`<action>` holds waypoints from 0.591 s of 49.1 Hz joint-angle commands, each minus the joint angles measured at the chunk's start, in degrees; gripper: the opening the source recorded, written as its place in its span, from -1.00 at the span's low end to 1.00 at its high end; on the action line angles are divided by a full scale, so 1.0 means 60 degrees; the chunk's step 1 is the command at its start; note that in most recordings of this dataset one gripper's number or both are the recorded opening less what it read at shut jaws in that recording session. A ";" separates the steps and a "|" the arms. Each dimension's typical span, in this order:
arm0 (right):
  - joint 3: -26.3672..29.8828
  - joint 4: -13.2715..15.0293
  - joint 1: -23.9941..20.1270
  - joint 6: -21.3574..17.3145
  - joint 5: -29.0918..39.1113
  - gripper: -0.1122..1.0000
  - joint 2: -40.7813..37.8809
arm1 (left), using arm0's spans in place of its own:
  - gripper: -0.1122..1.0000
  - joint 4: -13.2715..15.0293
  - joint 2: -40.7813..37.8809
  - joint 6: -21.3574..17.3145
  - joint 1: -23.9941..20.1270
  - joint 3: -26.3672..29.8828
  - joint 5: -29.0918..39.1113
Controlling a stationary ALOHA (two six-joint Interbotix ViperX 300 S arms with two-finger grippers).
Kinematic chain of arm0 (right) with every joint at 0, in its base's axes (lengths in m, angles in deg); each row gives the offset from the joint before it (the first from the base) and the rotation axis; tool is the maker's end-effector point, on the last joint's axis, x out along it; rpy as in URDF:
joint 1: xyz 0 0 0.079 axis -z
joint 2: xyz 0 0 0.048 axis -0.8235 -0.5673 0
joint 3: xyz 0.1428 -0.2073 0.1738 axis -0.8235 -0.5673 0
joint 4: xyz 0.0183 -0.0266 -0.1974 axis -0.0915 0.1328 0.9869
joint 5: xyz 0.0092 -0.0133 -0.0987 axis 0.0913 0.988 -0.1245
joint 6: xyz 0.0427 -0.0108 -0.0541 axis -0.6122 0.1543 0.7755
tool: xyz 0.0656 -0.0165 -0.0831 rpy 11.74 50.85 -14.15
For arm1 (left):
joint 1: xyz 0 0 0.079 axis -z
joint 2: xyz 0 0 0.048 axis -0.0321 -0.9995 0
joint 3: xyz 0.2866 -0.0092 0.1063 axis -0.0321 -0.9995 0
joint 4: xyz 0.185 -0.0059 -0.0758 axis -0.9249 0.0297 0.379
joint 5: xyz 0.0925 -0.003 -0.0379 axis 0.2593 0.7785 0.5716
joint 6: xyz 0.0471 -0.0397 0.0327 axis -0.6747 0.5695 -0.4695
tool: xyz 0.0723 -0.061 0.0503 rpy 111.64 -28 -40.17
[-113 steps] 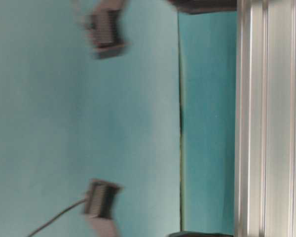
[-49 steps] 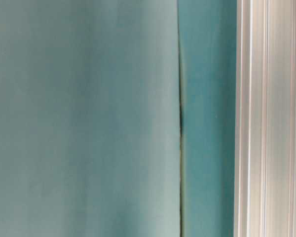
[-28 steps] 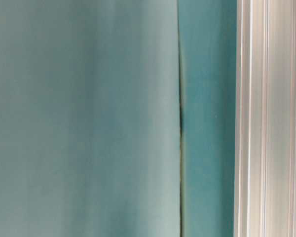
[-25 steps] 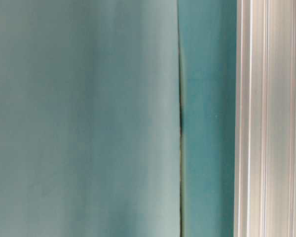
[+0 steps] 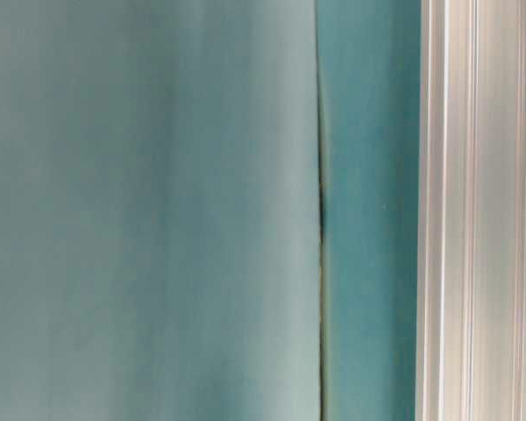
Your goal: Lift the metal rail with both hands.
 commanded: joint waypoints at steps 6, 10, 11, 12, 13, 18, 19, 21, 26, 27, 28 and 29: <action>0.0088 -0.0015 0.0000 -0.0015 -0.0015 0.96 -0.0015 | 0.87 -0.0029 0.0015 0.0015 0.0015 0.0132 -0.0088; 0.0073 -0.0015 0.0015 -0.0015 -0.0015 0.96 0.0000 | 0.87 -0.0029 0.0029 0.0044 0.0015 0.0132 -0.0088; 0.0088 -0.0015 0.0000 -0.0015 -0.0015 0.96 0.0015 | 0.87 -0.0029 0.0015 0.0059 0.0029 0.0132 -0.0088; 0.0088 -0.0015 0.0000 -0.0015 -0.0015 0.96 0.0015 | 0.87 -0.0029 0.0015 0.0059 0.0029 0.0132 -0.0088; 0.0073 -0.0015 0.0000 -0.0015 -0.0015 0.96 0.0029 | 0.87 -0.0029 0.0015 0.0073 0.0029 0.0132 -0.0088; 0.0088 -0.0015 0.0000 -0.0015 -0.0015 0.96 0.0059 | 0.87 -0.0029 0.0015 0.0088 0.0044 0.0132 -0.0088; 0.0088 -0.0015 0.0000 -0.0015 0.0000 0.96 0.0059 | 0.87 -0.0015 0.0015 0.0088 0.0044 0.0132 -0.0088; 0.0073 -0.0015 0.0000 -0.0015 0.0000 0.96 0.0073 | 0.87 -0.0029 0.0029 0.0088 0.0059 0.0132 -0.0088; 0.0088 -0.0015 -0.0015 -0.0015 0.0000 0.96 0.0073 | 0.87 -0.0029 0.0029 0.0103 0.0059 0.0132 -0.0088; 0.0073 -0.0015 -0.0015 -0.0015 -0.0015 0.96 0.0088 | 0.87 -0.0029 0.0029 0.0103 0.0059 0.0132 -0.0088; 0.0073 -0.0015 -0.0015 -0.0015 0.0000 0.96 0.0088 | 0.87 -0.0029 0.0029 0.0103 0.0059 0.0132 -0.0073; 0.0059 -0.0015 -0.0029 -0.0015 0.0000 0.96 0.0088 | 0.87 -0.0029 0.0029 0.0103 0.0059 0.0132 -0.0059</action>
